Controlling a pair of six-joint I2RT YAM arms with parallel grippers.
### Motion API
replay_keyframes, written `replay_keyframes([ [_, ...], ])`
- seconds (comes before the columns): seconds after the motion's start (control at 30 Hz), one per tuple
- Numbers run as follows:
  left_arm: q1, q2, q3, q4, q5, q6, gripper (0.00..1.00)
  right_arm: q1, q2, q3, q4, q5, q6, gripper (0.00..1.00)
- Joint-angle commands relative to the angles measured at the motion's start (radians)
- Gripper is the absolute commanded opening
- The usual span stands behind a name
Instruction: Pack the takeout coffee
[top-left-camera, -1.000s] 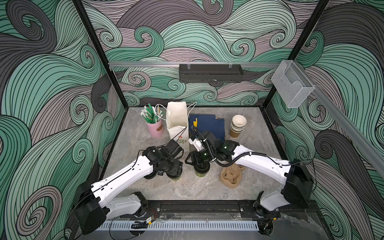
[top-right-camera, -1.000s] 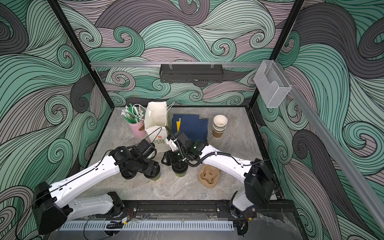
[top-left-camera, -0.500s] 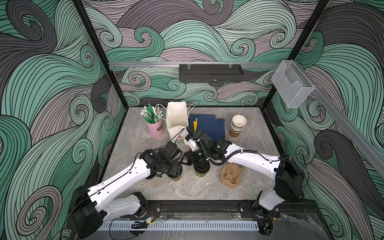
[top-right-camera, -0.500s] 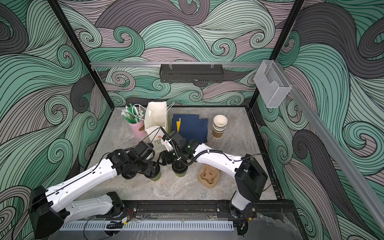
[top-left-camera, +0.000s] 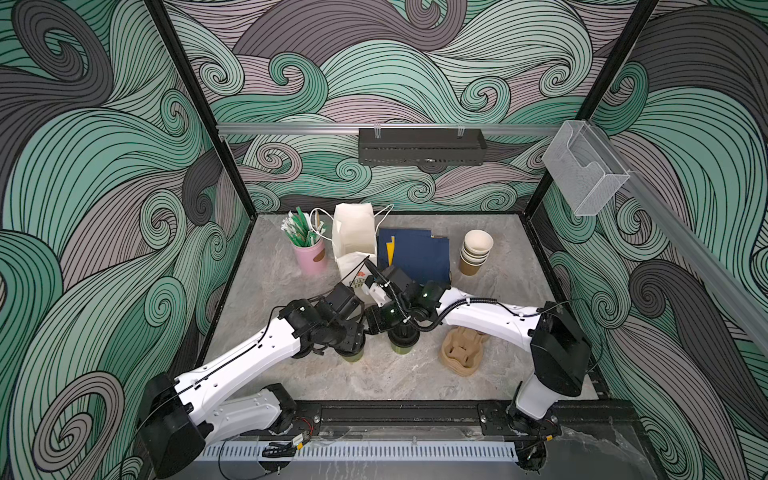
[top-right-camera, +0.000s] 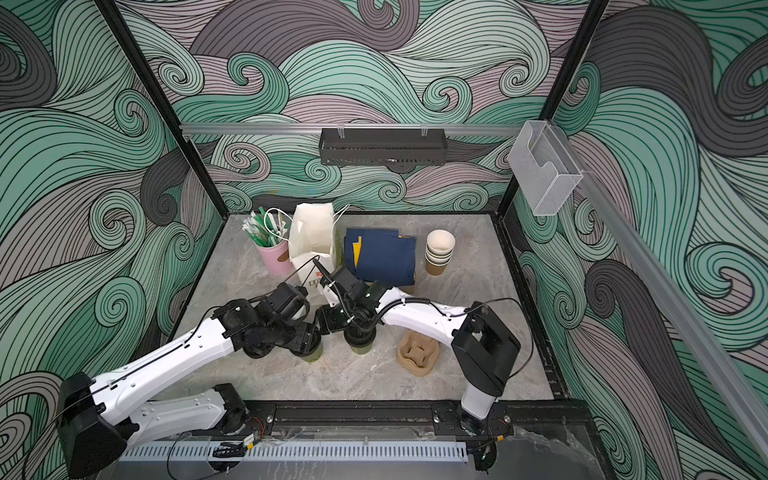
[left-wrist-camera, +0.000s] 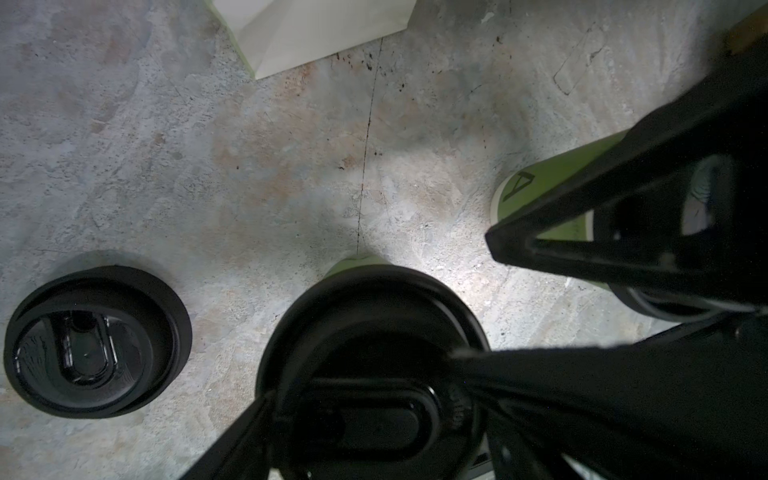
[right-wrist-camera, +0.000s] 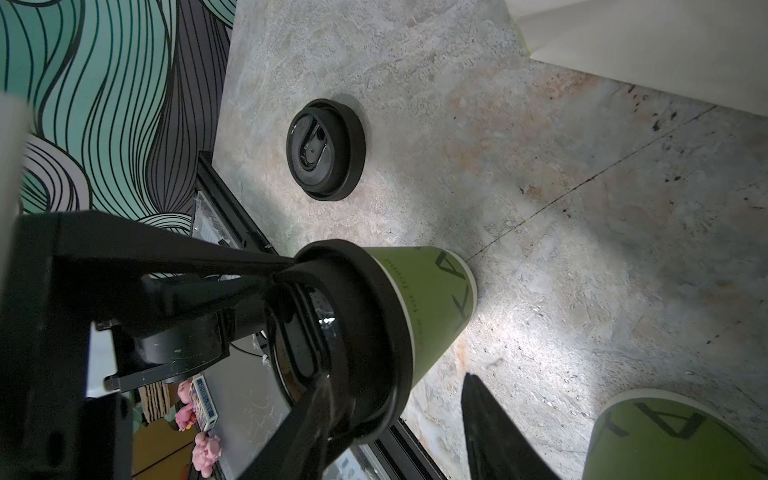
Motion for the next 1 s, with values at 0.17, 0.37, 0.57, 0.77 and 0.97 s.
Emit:
replay_keyframes([
  [0.17, 0.006, -0.009, -0.004, 0.016, 0.010, -0.001, 0.75, 0.022, 0.034, 0.030, 0.015, -0.016, 0.012, 0.51],
  [0.37, 0.006, -0.013, -0.001, 0.017, 0.009, -0.001, 0.75, 0.024, 0.054, 0.024, 0.014, -0.007, 0.009, 0.50],
  [0.57, 0.006, -0.025, -0.001, 0.017, 0.006, -0.006, 0.75, 0.025, 0.075, 0.019, -0.017, 0.015, 0.007, 0.48],
  [0.77, 0.006, -0.055, -0.001, 0.025, -0.013, -0.015, 0.77, 0.034, 0.092, 0.031, -0.066, 0.032, -0.016, 0.47],
  [0.97, 0.006, -0.094, -0.013, 0.030, -0.047, -0.016, 0.78, 0.041, 0.106, 0.051, -0.108, 0.037, -0.037, 0.47],
])
